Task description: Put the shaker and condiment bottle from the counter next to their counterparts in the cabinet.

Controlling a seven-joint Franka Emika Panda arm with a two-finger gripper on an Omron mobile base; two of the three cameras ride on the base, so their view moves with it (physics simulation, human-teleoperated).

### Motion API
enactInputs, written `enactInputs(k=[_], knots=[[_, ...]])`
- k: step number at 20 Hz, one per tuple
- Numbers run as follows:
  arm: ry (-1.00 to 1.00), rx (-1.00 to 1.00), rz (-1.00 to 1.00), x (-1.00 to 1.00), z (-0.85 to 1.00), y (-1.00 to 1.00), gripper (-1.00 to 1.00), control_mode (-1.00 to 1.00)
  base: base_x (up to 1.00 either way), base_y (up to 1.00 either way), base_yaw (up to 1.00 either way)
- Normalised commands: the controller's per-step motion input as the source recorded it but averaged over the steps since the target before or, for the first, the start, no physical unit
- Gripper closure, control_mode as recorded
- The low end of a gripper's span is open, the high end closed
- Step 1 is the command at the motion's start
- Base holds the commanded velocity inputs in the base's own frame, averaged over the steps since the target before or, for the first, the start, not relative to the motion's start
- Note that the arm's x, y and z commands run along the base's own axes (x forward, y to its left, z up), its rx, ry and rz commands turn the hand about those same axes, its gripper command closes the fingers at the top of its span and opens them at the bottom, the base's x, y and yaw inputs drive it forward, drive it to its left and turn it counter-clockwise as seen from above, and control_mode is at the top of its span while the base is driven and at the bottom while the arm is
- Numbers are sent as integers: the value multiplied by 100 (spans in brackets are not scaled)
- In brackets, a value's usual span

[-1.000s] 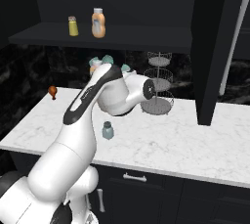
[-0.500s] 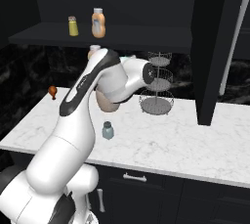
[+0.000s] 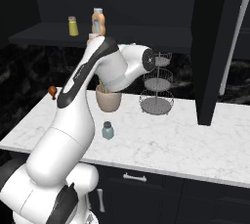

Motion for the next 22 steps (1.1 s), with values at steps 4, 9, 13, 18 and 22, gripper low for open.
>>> enactInputs(k=[4,9,13,18,22], knots=[[0,0,-3,17,30,0,100,-100,0,0,0],[0,0,-4,34,28,0,100,-100,0,0,0],[0,0,-4,33,34,0,100,-100,0,0,0],[0,0,-3,26,24,0,100,-100,0,0,0],[-1,0,-2,27,5,-1,100,-100,0,0,0]])
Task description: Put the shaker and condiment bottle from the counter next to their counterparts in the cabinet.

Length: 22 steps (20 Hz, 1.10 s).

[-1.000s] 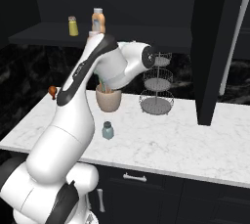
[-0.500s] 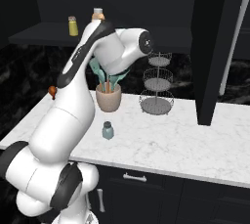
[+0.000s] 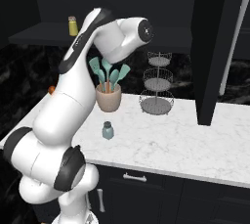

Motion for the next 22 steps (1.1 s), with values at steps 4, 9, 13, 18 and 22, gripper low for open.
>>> enactInputs(k=[4,9,13,18,22], knots=[[-3,0,-2,28,0,-4,100,-100,0,0,0],[-3,0,-2,38,0,-2,100,-100,0,0,0],[-2,0,-2,37,0,-4,100,-100,0,0,0],[-2,0,-1,29,0,-10,100,-100,0,0,0],[-4,0,-1,27,0,-8,100,-100,0,0,0]])
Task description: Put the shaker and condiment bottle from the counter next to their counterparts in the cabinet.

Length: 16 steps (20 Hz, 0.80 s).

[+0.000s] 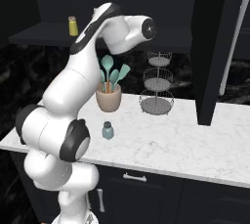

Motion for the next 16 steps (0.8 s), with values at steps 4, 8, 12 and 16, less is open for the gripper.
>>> enactInputs(k=[4,8,12,16], knots=[[-4,0,0,22,0,-4,100,-100,0,0,0],[-4,0,0,3,-1,0,100,-100,0,0,0],[-2,0,0,0,-3,-1,100,-100,0,0,0],[-3,0,0,0,-6,0,100,-100,0,0,0]])
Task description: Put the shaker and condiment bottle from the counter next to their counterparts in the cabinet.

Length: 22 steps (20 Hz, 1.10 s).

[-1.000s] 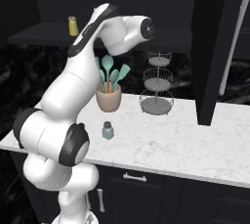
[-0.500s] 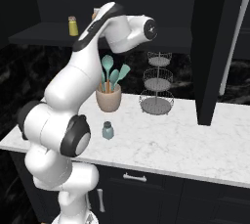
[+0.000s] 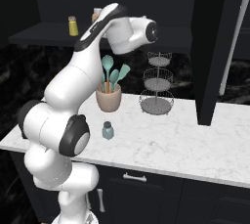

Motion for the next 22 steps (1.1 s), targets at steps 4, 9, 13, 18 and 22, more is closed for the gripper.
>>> enactInputs(k=[4,9,13,18,22], knots=[[-3,0,0,3,-8,0,100,-100,0,0,0],[-1,0,0,8,-8,0,100,-100,0,0,0],[-1,0,0,12,-3,0,100,-100,0,0,0],[-1,0,0,11,0,0,100,-100,0,0,0],[-1,0,0,9,-3,0,100,-100,0,0,0]])
